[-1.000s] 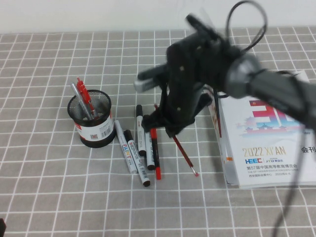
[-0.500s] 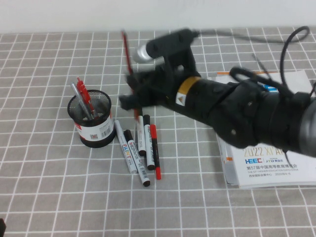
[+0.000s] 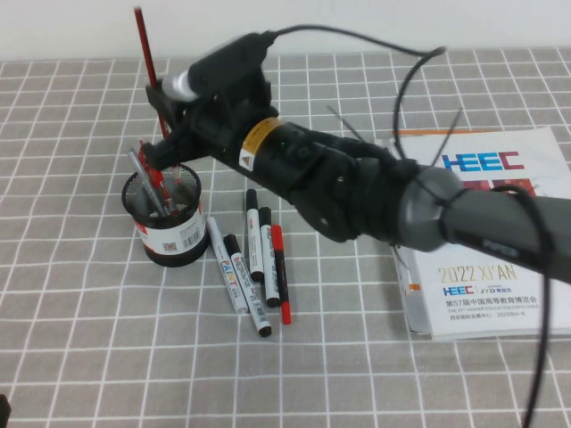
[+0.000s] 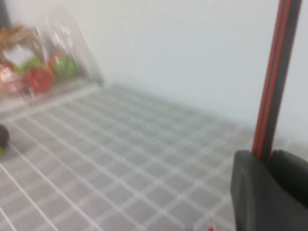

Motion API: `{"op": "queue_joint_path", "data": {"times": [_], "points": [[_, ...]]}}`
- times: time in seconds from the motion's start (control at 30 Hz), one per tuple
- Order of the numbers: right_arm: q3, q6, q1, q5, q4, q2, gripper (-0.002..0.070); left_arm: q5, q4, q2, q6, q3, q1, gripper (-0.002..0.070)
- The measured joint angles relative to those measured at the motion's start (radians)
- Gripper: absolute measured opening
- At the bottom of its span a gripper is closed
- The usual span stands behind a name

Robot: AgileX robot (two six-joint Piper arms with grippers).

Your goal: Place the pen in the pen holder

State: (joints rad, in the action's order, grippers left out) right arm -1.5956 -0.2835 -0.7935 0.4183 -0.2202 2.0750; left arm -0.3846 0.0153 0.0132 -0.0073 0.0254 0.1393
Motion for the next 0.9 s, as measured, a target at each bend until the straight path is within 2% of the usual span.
{"op": "queue_joint_path", "data": {"times": [0.17, 0.23, 0.4, 0.5, 0.57, 0.73, 0.8, 0.9], "points": [[-0.066, -0.027, 0.000, -0.081, -0.007, 0.075, 0.0031, 0.000, 0.000, 0.000, 0.000, 0.000, 0.000, -0.0006], [-0.070, -0.031, 0.002, -0.092, -0.008, 0.086, 0.0081, 0.000, 0.000, 0.000, 0.000, 0.000, 0.000, -0.0006], [-0.072, -0.033, 0.004, -0.096, -0.008, 0.095, 0.0281, 0.000, 0.000, 0.000, 0.000, 0.000, 0.000, -0.0006], [-0.072, -0.033, 0.004, -0.102, -0.009, 0.084, 0.0309, 0.000, 0.000, 0.000, 0.000, 0.000, 0.000, -0.0006], [-0.070, -0.033, 0.004, -0.125, -0.013, 0.063, 0.0279, 0.000, 0.000, 0.000, 0.000, 0.000, 0.000, -0.0006], [0.024, -0.076, 0.004, -0.231, -0.076, -0.081, 0.0057, 0.000, 0.000, 0.000, 0.000, 0.000, 0.000, -0.0006], [0.105, -0.087, 0.004, -0.253, -0.085, -0.167, 0.0017, 0.000, 0.000, 0.000, 0.000, 0.000, 0.000, -0.0006], [0.240, -0.093, 0.004, -0.268, -0.087, -0.304, -0.0003, 0.000, 0.000, 0.000, 0.000, 0.000, 0.000, -0.0006]]}}
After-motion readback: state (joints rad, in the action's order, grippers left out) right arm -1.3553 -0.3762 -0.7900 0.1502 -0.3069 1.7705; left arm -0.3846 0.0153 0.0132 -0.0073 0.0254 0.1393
